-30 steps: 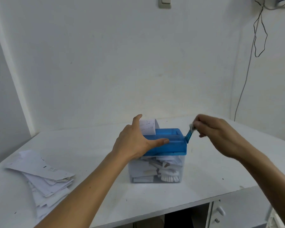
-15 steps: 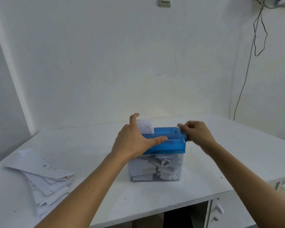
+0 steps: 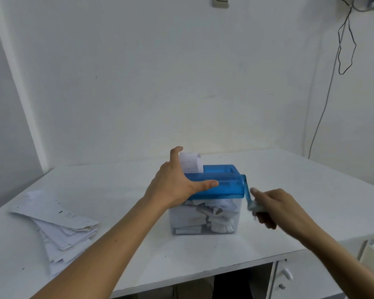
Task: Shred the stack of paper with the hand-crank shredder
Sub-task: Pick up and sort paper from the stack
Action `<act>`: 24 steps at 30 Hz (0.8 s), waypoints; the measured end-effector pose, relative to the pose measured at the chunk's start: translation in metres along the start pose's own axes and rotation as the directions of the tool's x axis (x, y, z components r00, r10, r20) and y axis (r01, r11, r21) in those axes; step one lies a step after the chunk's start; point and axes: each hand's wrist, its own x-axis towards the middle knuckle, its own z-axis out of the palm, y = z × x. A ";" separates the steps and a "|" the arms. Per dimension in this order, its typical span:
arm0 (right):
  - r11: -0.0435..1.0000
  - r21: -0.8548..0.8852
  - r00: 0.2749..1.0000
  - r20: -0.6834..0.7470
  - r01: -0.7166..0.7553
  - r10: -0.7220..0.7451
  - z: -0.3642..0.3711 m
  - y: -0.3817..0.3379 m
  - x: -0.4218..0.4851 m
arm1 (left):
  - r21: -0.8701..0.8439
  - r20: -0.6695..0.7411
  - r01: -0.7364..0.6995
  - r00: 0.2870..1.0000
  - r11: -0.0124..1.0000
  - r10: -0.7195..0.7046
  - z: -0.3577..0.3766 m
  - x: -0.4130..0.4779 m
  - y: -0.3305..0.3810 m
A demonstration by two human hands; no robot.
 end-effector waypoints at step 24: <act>0.994 0.069 0.947 -0.315 0.088 -0.062 0.019 0.000 0.092 | -0.047 -0.015 -0.053 0.999 0.997 0.053 0.002 0.005 -0.006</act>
